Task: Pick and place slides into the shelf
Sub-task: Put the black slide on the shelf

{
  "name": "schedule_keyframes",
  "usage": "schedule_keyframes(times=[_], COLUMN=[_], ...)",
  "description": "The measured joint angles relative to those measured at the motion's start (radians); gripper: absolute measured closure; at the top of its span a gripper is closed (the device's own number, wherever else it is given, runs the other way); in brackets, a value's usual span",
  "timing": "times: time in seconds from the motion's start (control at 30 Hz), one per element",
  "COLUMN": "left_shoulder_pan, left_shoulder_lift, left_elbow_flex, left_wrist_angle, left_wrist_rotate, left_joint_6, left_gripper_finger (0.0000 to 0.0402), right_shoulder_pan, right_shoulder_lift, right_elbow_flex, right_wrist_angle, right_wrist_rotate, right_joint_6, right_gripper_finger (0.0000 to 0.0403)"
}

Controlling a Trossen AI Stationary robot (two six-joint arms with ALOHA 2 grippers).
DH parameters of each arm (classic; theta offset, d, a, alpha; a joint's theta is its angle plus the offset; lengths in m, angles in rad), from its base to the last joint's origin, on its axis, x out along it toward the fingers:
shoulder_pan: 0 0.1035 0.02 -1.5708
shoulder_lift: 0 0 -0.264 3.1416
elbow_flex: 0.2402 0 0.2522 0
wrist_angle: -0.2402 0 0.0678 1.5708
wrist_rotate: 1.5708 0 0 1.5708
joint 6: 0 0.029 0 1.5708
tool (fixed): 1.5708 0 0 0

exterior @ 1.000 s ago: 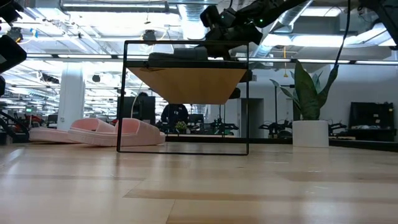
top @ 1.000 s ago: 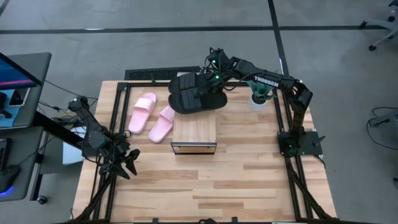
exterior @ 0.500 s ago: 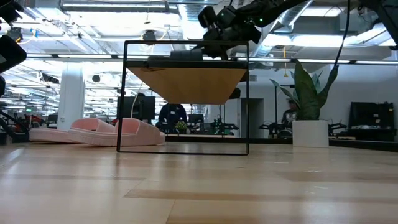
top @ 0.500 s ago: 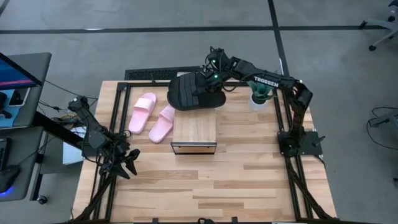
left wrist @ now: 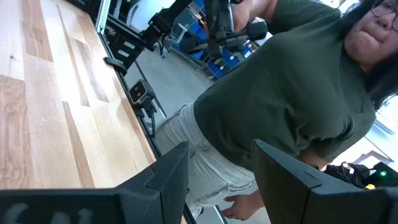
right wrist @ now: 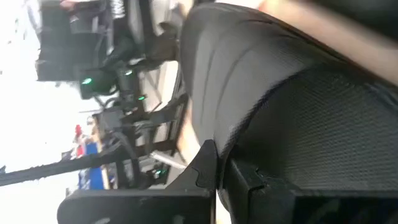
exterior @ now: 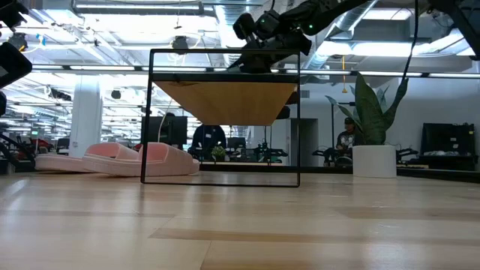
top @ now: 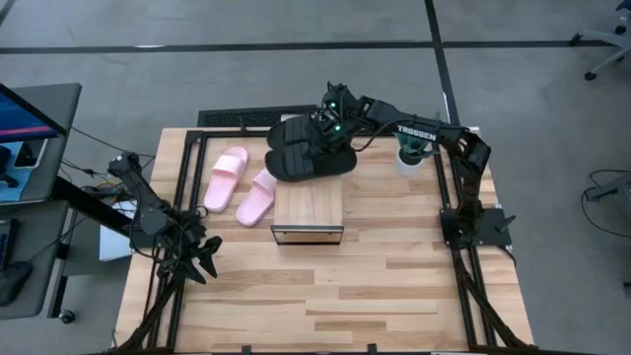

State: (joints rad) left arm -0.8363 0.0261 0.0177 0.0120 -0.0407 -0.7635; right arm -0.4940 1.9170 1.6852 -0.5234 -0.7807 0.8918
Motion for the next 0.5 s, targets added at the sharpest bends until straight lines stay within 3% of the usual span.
schedule_keyframes(times=[0.2,0.5], left_shoulder_pan=[0.000,0.000], left_shoulder_lift=[0.000,0.000], left_elbow_flex=[0.000,0.000], left_wrist_angle=[0.000,0.000], left_wrist_rotate=[0.000,0.001], left_joint_6=[0.000,0.000], left_gripper_finger=[0.0239,0.0239], right_shoulder_pan=[0.018,-0.054], right_shoulder_lift=[0.020,0.020], right_elbow_flex=[0.002,0.002], right_wrist_angle=[0.022,0.004], right_wrist_rotate=[-0.023,-0.010], right_joint_6=[-0.002,-0.031], right_gripper_finger=[0.0402,0.0402])
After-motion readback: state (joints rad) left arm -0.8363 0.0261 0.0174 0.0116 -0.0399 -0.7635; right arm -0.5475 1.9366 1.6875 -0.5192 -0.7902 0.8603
